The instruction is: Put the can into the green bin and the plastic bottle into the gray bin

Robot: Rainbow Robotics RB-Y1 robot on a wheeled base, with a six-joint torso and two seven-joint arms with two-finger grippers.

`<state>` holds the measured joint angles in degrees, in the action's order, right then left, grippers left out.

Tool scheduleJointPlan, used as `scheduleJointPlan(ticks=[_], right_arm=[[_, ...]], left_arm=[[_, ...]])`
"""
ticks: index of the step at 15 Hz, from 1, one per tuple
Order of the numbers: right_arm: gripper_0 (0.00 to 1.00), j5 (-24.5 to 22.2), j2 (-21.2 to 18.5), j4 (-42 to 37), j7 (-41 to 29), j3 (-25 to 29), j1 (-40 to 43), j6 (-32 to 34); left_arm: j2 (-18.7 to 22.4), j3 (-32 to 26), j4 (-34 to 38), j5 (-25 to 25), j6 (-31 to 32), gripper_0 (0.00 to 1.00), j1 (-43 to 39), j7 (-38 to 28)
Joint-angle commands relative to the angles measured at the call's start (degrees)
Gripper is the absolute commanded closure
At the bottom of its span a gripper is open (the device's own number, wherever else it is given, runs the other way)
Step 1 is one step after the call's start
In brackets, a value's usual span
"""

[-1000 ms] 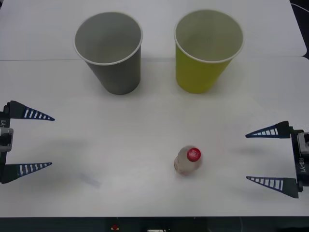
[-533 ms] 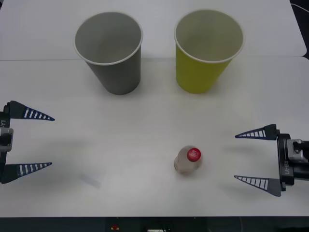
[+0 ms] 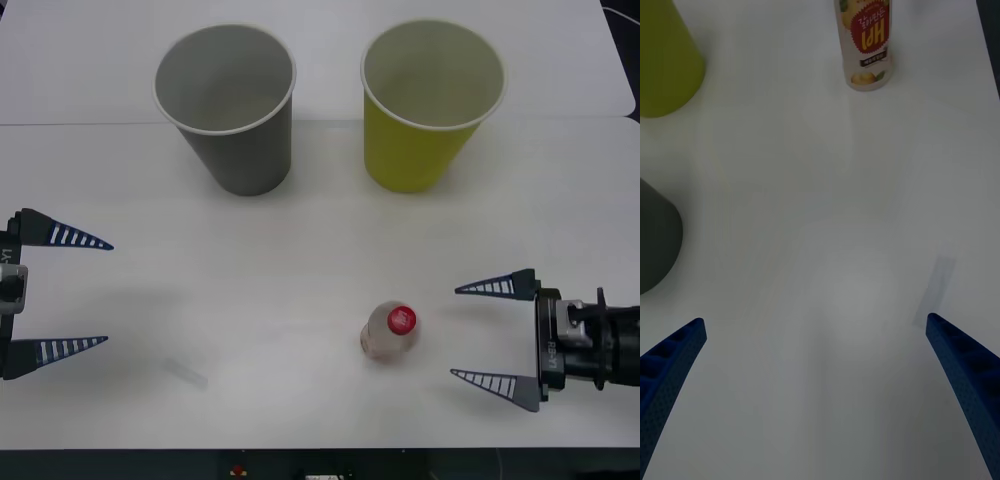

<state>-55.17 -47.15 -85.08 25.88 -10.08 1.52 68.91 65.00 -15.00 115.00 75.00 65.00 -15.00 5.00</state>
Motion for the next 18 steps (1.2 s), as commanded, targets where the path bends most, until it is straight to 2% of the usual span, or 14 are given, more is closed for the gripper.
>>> scheduleJointPlan(ticks=[1,7,13,17,18], right_arm=[[0.0,0.0,2.4,3.3,0.8,-2.4,-2.0,0.0],[0.0,-0.1,9.2,9.4,2.8,-6.0,-5.7,0.2],[0.0,-4.3,15.3,12.6,3.8,-6.4,-8.1,-0.7],[0.0,-4.9,17.1,12.6,4.0,-6.8,-8.2,-1.5],[0.04,-4.9,17.2,12.6,4.0,-6.8,-8.2,-1.6]], left_arm=[[0.0,0.0,0.0,0.0,0.0,0.0,0.0,0.0],[0.0,0.0,0.0,0.0,0.0,0.0,0.0,0.0],[0.0,0.0,0.0,0.0,0.0,0.0,0.0,0.0],[0.0,0.0,0.0,0.0,0.0,0.0,0.0,0.0],[0.0,0.0,0.0,0.0,0.0,0.0,0.0,0.0]])
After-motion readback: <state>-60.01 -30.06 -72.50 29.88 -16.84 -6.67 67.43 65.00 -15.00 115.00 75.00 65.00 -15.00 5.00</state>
